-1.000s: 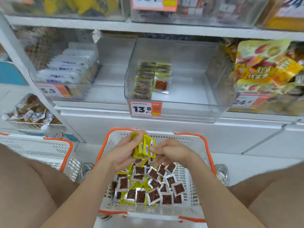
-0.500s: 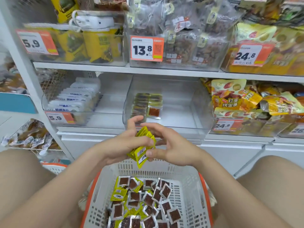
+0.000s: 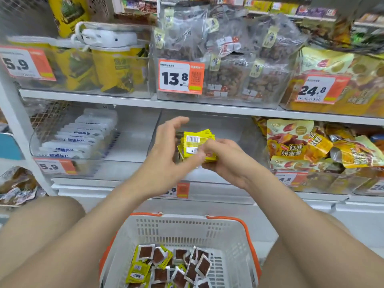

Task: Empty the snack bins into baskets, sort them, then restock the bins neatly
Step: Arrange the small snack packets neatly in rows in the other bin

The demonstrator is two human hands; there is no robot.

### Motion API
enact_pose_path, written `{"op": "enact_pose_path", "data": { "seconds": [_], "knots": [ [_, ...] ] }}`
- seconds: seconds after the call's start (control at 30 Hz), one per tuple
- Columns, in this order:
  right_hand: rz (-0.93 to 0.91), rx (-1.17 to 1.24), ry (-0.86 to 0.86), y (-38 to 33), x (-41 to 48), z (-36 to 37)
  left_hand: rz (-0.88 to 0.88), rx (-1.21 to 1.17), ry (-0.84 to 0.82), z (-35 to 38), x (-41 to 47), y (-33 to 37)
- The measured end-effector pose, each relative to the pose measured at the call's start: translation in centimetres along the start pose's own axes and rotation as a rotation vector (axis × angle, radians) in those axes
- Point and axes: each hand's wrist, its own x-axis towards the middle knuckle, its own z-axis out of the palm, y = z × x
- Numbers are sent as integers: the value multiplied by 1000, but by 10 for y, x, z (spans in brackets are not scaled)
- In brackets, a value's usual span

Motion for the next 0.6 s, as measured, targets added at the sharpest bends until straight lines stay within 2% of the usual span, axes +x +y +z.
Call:
{"op": "enact_pose_path", "data": {
  "seconds": [0.03, 0.1, 0.23, 0.33, 0.4, 0.5, 0.6],
  "knots": [
    [40, 12, -4, -1, 4, 2, 128, 143, -16, 6, 0, -7],
    [118, 53, -63, 4, 7, 9, 247, 244, -51, 17, 2, -16],
    [235, 278, -154, 14, 8, 18, 247, 242, 67, 27, 11, -26],
    [257, 370, -180, 7, 7, 14, 289, 254, 86, 26, 14, -28],
    [230, 324, -186, 4, 3, 8, 215, 196, 145, 30, 14, -23],
    [208, 95, -237, 2, -6, -1, -57, 25, 216, 37, 15, -16],
    [153, -337, -227, 0, -12, -15, -298, -328, 242, 36, 19, -18]
  ]
}}
